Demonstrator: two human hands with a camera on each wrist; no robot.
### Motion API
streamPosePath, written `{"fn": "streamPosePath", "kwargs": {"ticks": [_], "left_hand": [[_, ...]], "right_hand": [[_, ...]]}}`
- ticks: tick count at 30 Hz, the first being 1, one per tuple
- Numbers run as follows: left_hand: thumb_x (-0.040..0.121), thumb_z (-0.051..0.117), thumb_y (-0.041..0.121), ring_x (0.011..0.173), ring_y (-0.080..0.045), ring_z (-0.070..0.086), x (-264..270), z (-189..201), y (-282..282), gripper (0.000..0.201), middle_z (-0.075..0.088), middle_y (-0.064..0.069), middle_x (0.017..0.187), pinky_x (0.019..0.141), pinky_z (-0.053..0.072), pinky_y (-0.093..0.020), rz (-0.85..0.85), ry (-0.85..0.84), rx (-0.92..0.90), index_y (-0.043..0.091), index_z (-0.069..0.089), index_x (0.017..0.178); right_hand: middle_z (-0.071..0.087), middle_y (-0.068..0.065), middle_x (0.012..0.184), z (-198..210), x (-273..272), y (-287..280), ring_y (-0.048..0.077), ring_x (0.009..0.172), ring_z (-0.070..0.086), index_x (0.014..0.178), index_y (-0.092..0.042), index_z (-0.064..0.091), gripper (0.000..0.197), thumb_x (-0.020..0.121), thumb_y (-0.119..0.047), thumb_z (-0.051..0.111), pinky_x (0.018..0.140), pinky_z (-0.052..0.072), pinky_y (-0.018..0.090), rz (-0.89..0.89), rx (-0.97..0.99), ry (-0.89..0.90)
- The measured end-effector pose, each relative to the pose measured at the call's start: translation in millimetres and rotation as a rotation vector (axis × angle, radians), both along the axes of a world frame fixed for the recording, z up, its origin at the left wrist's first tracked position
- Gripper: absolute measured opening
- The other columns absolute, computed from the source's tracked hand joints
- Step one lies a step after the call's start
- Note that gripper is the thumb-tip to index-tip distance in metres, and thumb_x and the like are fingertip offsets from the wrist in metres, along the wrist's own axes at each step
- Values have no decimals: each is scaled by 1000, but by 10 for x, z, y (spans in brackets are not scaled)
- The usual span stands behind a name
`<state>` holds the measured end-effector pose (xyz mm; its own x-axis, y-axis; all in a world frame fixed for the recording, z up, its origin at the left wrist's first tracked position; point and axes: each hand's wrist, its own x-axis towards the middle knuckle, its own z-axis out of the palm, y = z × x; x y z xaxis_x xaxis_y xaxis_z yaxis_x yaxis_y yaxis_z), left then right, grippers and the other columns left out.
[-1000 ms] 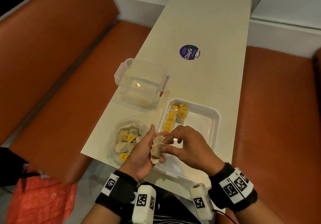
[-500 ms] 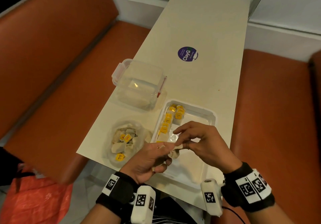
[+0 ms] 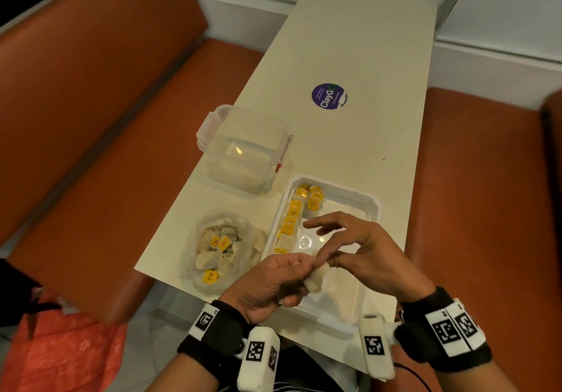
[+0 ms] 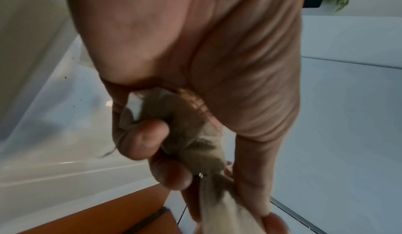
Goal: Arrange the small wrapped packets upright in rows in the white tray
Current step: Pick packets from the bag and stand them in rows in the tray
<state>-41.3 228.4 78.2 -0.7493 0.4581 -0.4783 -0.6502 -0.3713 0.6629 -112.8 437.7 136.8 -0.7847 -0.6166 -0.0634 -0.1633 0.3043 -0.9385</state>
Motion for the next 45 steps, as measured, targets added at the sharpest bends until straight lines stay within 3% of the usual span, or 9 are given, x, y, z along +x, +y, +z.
{"fn": "streamPosePath", "kwargs": {"ticks": [5, 10, 15, 18, 21, 26, 30, 34, 45], "left_hand": [[92, 76, 32, 63, -10, 49, 1, -37, -5, 20, 62, -5, 80, 47, 32, -19, 85, -11, -37, 13, 72, 96], [86, 80, 32, 66, -10, 49, -53, -62, -64, 29, 60, -5, 80, 50, 33, -23, 222, 36, -227, 14, 75, 108], [86, 82, 37, 73, -17, 48, -77, -121, -98, 26, 64, -8, 86, 54, 37, -24, 243, 93, -386, 21, 80, 107], [84, 85, 43, 80, -22, 46, -73, -204, -141, 35, 63, -8, 91, 54, 36, -25, 311, 8, -382, 22, 81, 112], [89, 81, 38, 79, -16, 53, -66, -268, -210, 35, 71, -7, 103, 52, 34, -26, 429, -102, -349, 12, 80, 112], [92, 77, 32, 76, -14, 57, -54, -283, -364, 20, 77, -10, 106, 55, 34, -29, 487, -195, -325, 12, 80, 96], [91, 77, 31, 78, -16, 56, -47, -252, -451, 31, 76, -9, 104, 54, 34, -29, 500, -195, -345, 5, 76, 110], [91, 76, 30, 76, -15, 55, -26, -240, -503, 40, 75, -7, 101, 52, 35, -27, 507, -191, -349, -1, 73, 116], [89, 77, 30, 78, -17, 56, -25, -221, -497, 52, 74, -9, 102, 52, 35, -27, 509, -232, -363, -5, 67, 127]], "right_hand": [[68, -18, 128, -12, -18, 41, 13, 112, 66, 95, -32, 82, 33, 82, -2, 82, 87, 57, 30, -36, 73, -26], [72, -3, 118, -132, 53, 14, 22, 100, 72, 130, -34, 67, 72, 68, -15, 98, 87, 62, 40, -55, -16, -358], [79, 5, 98, -467, 130, -206, 27, 92, 75, 101, -15, 80, 23, 80, -16, 87, 85, 61, 36, -323, -140, -358], [79, 12, 93, -655, 62, -249, 32, 92, 75, 96, -6, 79, 11, 86, -8, 80, 86, 61, 36, -445, -182, -438], [80, 10, 89, -913, -93, -253, 23, 86, 76, 97, -7, 77, 6, 90, -8, 78, 78, 58, 27, -525, -115, -477], [78, 7, 88, -1463, -398, -322, 24, 85, 72, 94, -15, 79, 6, 90, -10, 79, 73, 58, 31, -654, 20, -526], [80, 3, 90, -1710, -560, -422, 27, 90, 76, 90, -21, 82, 10, 85, -13, 84, 88, 63, 43, -700, 51, -512], [79, -7, 84, -1791, -634, -474, 19, 82, 75, 87, -29, 83, 11, 82, -20, 86, 88, 63, 43, -796, 114, -441], [78, 2, 81, -1788, -722, -565, 26, 78, 75, 87, -24, 81, 12, 81, -16, 88, 77, 64, 36, -921, 87, -424]]}}
